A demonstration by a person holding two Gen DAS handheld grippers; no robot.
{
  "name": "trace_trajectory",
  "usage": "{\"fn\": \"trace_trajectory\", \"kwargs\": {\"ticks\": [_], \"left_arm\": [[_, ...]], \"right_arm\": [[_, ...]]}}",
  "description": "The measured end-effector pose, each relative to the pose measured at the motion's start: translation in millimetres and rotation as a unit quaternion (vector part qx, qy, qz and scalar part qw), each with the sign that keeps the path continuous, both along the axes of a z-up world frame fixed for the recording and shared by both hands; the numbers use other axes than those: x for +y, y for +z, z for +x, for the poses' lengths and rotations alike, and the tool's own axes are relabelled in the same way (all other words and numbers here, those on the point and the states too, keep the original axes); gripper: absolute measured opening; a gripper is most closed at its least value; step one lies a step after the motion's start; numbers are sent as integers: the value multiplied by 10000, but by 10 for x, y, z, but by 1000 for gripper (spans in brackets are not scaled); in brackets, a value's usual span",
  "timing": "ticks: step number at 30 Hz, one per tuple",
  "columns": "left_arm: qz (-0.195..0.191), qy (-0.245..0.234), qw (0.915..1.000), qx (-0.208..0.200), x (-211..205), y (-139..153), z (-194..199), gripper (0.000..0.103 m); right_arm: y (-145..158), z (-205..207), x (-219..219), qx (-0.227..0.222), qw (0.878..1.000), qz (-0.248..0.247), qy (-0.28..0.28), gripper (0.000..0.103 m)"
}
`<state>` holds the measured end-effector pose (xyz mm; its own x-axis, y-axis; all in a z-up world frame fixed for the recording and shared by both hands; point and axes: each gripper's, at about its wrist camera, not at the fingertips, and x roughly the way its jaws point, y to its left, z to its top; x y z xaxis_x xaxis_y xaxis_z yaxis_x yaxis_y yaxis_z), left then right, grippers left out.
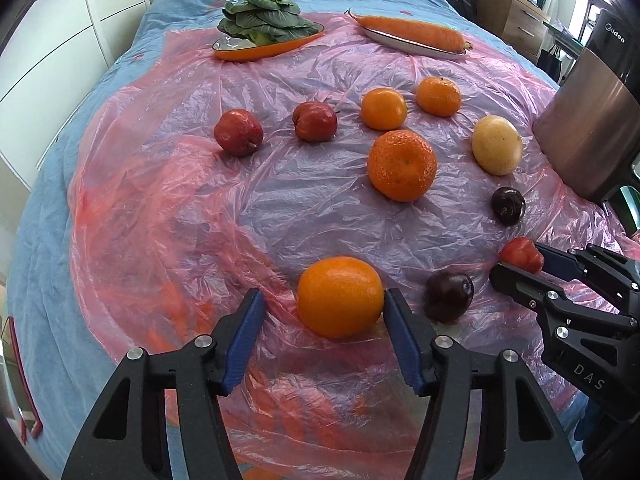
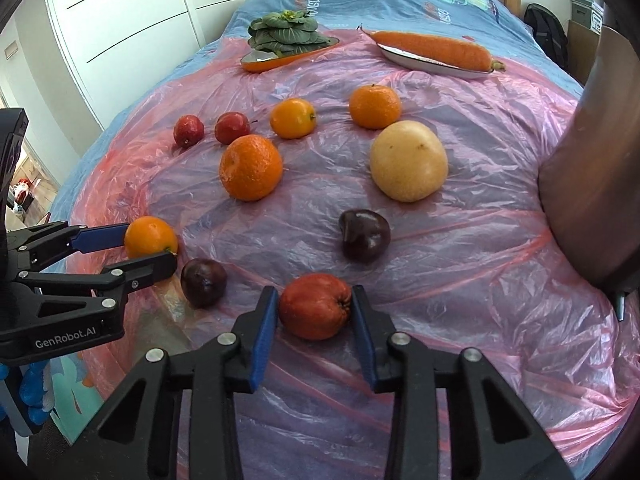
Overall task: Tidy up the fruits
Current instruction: 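Grasp the orange with the left tool while the right tool grasps the red apple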
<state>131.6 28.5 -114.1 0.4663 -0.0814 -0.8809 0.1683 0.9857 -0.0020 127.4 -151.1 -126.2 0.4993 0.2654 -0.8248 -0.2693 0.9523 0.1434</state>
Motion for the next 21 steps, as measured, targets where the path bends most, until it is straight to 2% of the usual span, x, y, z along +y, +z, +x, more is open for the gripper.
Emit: {"fn": "trace_trajectory", "kwargs": {"ticks": [2,7,15,21], "left_arm": [[-21,0,10000,32,5,-23,9,48],[-92,-46,9999,83,20,-58,47,37],[-26,-65,10000,17,-6,-40,12,36],[3,-26,10000,-20,-26,8,-20,36]], "right_arm": [[-9,1,-12,7,10000,39,-11,9],[-19,-1,-14,5,10000,41,27,8],[7,-12,-59,-3,9998,196,79,8],[62,-29,-177,14,9985,552,56,8]]}}
